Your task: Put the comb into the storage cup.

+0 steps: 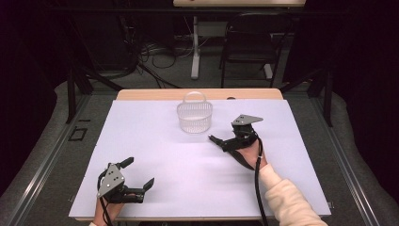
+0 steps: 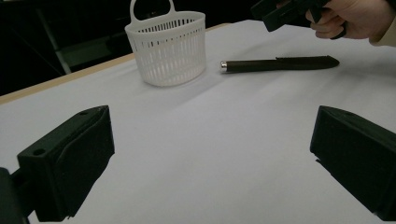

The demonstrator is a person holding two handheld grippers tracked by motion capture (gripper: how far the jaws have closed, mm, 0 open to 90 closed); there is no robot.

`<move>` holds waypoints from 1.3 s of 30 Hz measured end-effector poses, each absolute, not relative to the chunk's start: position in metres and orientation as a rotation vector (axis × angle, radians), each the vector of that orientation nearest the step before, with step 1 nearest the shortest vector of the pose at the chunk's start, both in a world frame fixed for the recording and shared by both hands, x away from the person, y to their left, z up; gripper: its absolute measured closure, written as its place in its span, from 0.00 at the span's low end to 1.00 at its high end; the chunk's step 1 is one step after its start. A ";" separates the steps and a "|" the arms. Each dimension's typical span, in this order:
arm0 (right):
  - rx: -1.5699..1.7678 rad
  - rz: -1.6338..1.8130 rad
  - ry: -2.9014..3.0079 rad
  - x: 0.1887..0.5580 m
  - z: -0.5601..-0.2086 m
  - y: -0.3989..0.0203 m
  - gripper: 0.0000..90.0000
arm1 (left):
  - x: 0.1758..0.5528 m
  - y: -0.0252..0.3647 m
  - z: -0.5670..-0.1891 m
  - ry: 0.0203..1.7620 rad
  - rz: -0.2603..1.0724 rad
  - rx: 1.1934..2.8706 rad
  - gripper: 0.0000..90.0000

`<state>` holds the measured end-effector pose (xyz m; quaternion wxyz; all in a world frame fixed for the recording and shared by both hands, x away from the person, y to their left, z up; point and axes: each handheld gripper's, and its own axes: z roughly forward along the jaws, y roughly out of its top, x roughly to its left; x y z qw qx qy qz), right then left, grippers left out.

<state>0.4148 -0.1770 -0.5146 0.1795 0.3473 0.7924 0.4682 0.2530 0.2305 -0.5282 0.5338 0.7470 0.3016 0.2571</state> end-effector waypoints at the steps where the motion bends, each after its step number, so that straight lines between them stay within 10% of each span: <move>1: 0.982 1.326 2.239 0.416 -0.514 -0.177 0.01 | 0.253 0.230 -0.528 0.717 0.615 1.783 0.00; 13: 1.050 1.284 2.234 0.431 -0.517 -0.169 0.17 | 0.253 0.231 -0.528 0.725 0.614 1.774 0.00; 28: 1.113 1.181 2.257 0.442 -0.529 -0.156 0.97 | 0.252 0.231 -0.528 0.721 0.612 1.780 0.00; 39: 1.114 1.050 2.290 0.449 -0.546 -0.140 1.00 | 0.252 0.232 -0.527 0.718 0.613 1.780 0.00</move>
